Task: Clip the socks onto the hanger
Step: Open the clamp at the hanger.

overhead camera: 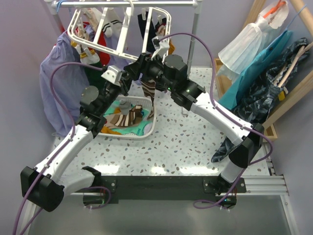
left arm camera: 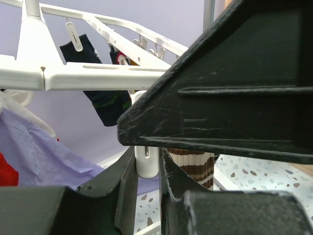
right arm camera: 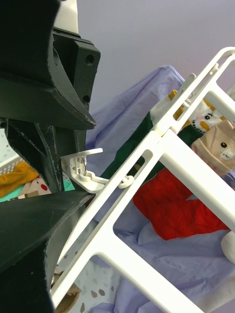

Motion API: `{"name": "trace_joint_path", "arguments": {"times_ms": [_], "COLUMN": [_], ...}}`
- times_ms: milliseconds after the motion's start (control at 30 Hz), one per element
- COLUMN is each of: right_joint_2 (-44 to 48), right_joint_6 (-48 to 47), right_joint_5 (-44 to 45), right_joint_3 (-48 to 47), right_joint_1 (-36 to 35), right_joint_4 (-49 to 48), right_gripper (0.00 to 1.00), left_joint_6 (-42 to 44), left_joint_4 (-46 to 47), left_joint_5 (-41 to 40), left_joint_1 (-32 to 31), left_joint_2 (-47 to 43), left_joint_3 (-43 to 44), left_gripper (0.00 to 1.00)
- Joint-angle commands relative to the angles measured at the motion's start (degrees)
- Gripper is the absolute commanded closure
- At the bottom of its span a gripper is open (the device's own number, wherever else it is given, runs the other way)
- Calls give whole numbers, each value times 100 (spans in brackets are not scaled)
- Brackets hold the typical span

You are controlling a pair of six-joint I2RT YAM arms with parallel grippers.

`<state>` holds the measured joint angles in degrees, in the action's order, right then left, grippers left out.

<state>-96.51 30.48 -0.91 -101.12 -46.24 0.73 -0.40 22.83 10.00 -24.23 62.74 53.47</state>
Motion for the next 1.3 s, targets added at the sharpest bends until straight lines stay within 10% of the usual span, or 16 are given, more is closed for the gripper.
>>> {"name": "trace_joint_path", "arguments": {"times_ms": [0, 333, 567, 1267], "right_joint_2": [-166, -88, 27, 211], "right_joint_6": [-95, -209, -192, 55], "right_joint_5": [627, 706, 741, 627], "right_joint_3": [-329, -119, 163, 585], "right_joint_1": [185, 177, 185, 194], "right_joint_4": [-653, -811, -943, -979], "right_gripper": [46, 78, 95, 100], "left_joint_6": [14, 155, -81, -988], "left_joint_4": [-464, -604, -657, -1421], "left_joint_5": [749, 600, 284, -991], "left_joint_1": [-284, -293, -302, -284], "left_joint_2": [-69, -183, -341, -790], "left_joint_3": [-188, -267, -346, -452], "left_gripper": [100, 96, 65, 20]}}
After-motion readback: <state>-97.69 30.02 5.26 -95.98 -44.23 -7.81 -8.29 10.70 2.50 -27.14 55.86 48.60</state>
